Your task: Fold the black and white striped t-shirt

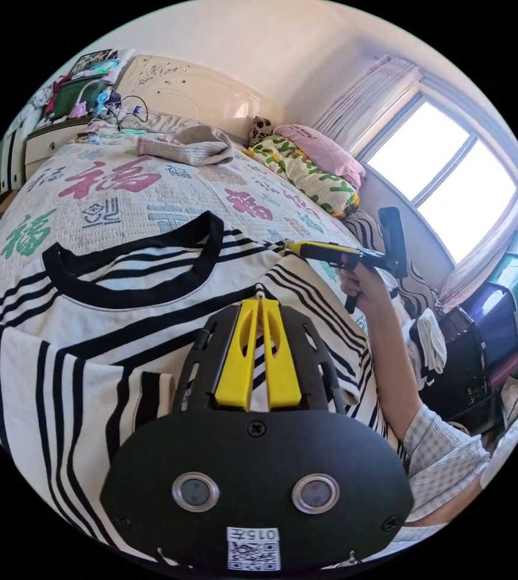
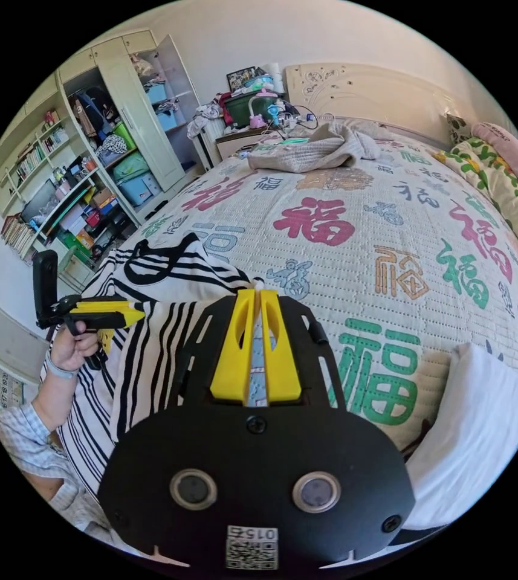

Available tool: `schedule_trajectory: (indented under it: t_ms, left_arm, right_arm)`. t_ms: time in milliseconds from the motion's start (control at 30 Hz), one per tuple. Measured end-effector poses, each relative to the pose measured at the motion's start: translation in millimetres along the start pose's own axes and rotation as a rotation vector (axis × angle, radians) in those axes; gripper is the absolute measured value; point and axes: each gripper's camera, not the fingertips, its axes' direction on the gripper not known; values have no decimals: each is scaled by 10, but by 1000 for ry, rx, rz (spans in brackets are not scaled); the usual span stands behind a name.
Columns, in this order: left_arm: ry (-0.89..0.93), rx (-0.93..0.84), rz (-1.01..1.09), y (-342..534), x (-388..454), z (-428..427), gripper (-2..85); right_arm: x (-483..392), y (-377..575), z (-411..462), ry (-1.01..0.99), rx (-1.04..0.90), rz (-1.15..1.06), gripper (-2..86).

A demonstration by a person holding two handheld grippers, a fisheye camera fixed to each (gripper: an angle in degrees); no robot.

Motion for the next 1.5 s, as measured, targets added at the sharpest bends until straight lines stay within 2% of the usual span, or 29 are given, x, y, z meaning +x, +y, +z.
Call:
schedule_trajectory:
  t_ms: [267, 367, 400, 500, 600, 700, 833, 967, 1033, 1133, 1233, 1367, 1500]
  left_arm:
    - [-106, -56, 20, 49, 99, 75, -2]
    - [-115, -52, 29, 76, 152, 73, 15]
    - [-96, -43, 36, 79, 161, 19, 47]
    - [-59, 75, 61, 36, 183, -432, 79]
    - [-158, 166, 67, -109, 57, -1013, 83]
    - [-279, 106, 48, -275, -379, -1303, 85]
    - [-419, -106, -22, -286, -1079, -1125, 94]
    - [-348, -164, -3, -253, -1293, -843, 99]
    - [-327, -259, 33, -228, -1316, -596, 77]
    - [-342, -262, 100, -174, -1182, -560, 28]
    - [-384, -205, 165, -58, -942, -731, 14]
    - [-324, -72, 233, 212, -511, -1232, 7]
    - [-310, 14, 353, 858, 168, -1868, 4]
  right_arm:
    - [-407, 113, 183, 226, -79, -114, 9]
    - [-428, 211, 72, 192, -15, -111, 39]
    - [-416, 263, -40, 180, 51, -91, 45]
    - [-493, 378, -328, 138, 186, -140, 53]
    - [-691, 340, -353, 113, 167, -237, 76]
    - [-907, 196, -84, 114, 30, -331, 87]
    - [-1010, -12, 431, 136, -164, -306, 107]
    - [-1066, -71, 698, 112, -241, -269, 109]
    - [-1134, -11, 707, 67, -255, -309, 63]
    - [-1248, 98, 648, 55, -274, -329, -2]
    - [-1453, 282, 377, 102, -229, -372, -7]
    - [-1788, 657, -216, 137, -138, -437, -9]
    - [-2236, 1410, -987, 143, -52, -515, -10]
